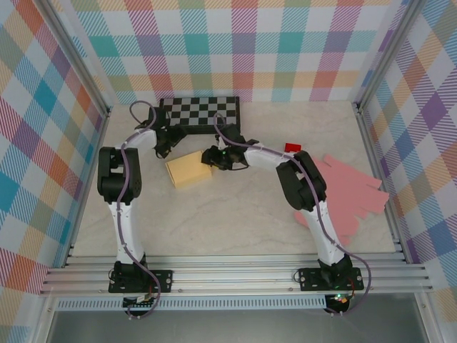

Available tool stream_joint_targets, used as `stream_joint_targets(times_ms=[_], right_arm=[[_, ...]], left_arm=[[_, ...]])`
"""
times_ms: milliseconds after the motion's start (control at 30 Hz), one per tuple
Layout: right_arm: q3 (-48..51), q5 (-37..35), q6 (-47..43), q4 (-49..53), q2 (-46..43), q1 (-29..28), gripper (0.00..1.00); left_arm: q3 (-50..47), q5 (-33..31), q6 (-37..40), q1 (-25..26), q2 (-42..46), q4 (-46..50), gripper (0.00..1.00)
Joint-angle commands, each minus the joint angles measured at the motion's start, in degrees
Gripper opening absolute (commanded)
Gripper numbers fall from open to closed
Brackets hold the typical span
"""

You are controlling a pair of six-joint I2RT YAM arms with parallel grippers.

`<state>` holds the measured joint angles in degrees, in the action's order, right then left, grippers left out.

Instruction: Fold the paper box

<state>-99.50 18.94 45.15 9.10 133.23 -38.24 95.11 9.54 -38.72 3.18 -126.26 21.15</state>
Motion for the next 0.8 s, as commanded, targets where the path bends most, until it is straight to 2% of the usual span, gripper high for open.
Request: stream_joint_targets(times_ms=[0, 233, 367, 433, 500, 600, 700, 767], right_arm=[[4.03, -6.11, 8.01, -1.92, -2.2, -2.4, 0.42], [8.71, -5.36, 16.02, -10.58, -4.05, -6.85, 0.42], [7.7, -1.81, 13.9, -11.92, -4.94, -8.08, 0.42], [12.05, -4.45, 11.0, -9.96, -9.72, -7.56, 0.42], [18.64, -8.47, 6.76, -7.03, -17.27, -5.58, 0.43], [26.4, -14.76, -1.59, 4.48, -29.89, 0.64, 0.45], [30.73, -25.15, -12.08, 17.89, -40.6, 7.69, 0.49], [33.96, -29.88, -16.96, 23.71, -46.26, 14.5, 0.52]], left_arm=[[7.21, -1.5, 3.95, -1.05, -3.47, 5.58, 0.91], [20.04, -8.07, 11.33, -2.63, 2.51, 17.0, 0.91], [14.2, -9.73, 9.44, -1.19, 13.05, 17.4, 0.91], [8.6, -11.76, 8.01, 0.88, 19.19, 18.0, 0.9], [1.52, -12.54, 5.77, 3.37, 25.89, 18.02, 0.91], [-11.18, -11.57, 2.27, 8.27, 36.17, 14.88, 0.9], [-19.71, -13.77, 0.24, 15.74, 43.89, 13.06, 0.9], [-22.8, -15.9, -0.8, 21.87, 46.85, 12.66, 0.9]])
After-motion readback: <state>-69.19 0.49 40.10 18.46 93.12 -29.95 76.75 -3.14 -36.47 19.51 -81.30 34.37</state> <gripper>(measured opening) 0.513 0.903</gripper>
